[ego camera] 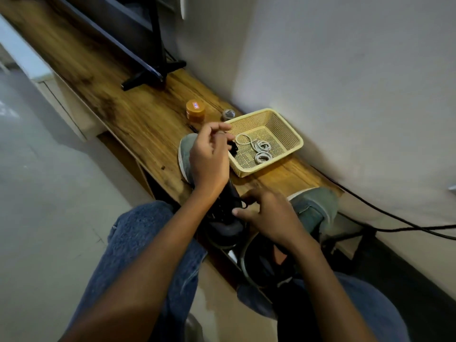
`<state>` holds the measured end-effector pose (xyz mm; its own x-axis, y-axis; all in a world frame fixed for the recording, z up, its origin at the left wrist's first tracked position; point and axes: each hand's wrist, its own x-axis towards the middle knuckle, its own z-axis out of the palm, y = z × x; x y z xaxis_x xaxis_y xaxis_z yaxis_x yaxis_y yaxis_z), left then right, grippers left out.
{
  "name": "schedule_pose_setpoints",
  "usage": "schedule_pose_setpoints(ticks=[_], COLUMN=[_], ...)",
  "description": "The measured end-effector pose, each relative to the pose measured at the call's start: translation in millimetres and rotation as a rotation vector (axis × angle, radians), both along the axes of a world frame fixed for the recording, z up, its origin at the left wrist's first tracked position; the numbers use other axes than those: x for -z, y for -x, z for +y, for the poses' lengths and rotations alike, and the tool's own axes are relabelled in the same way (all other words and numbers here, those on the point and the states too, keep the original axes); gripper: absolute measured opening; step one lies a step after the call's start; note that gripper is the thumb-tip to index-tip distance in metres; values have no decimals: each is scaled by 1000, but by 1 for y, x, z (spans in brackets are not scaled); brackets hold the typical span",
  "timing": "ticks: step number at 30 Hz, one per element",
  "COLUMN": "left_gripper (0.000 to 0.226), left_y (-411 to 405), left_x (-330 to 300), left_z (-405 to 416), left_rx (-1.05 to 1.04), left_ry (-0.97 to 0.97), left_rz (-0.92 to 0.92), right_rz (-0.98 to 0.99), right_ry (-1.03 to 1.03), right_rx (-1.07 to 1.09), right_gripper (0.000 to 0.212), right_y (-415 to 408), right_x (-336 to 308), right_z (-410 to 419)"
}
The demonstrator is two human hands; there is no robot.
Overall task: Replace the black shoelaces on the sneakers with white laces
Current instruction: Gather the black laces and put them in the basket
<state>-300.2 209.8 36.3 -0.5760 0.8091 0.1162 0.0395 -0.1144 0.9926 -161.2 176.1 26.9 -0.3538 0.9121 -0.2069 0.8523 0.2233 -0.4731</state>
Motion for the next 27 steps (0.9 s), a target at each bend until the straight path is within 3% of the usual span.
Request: schedule_pose_setpoints(ticks=[3,7,9,12,16,19,22,24,27], left_gripper=[20,28,29,23,22,25,26,28,32], left_y=[-5,-6,-6,-6,-6,-11,-14,-10,-7], left_x=[0,1,0,-7,-11,-20,-30,-30,-26], left_z=[-7,-8,-10,-9,-2,-2,3,8,9], left_rx=[267,646,750,805,653,625,569,492,519], left_ry=[75,237,283,260,180,176,224,248,233], left_rz=[84,399,469,379,351,106,-333,-495,-287], right_rz=[61,480,677,978,1242,1381,1402,1298,724], right_ry=[-59,-14,24,172,298,346,301,133,-217], right_rx=[38,274,374,595,788,905,988,1045,874], right_gripper=[14,6,2,6,14,10,12,12,2], right_y=[3,-7,-17,-28,-40,-47,-58,-66,-76], right_x=[-4,-29,-39,-45,-49,-47,-43,-40,-31], right_z=[1,14,17,23,30,32,37,39,40])
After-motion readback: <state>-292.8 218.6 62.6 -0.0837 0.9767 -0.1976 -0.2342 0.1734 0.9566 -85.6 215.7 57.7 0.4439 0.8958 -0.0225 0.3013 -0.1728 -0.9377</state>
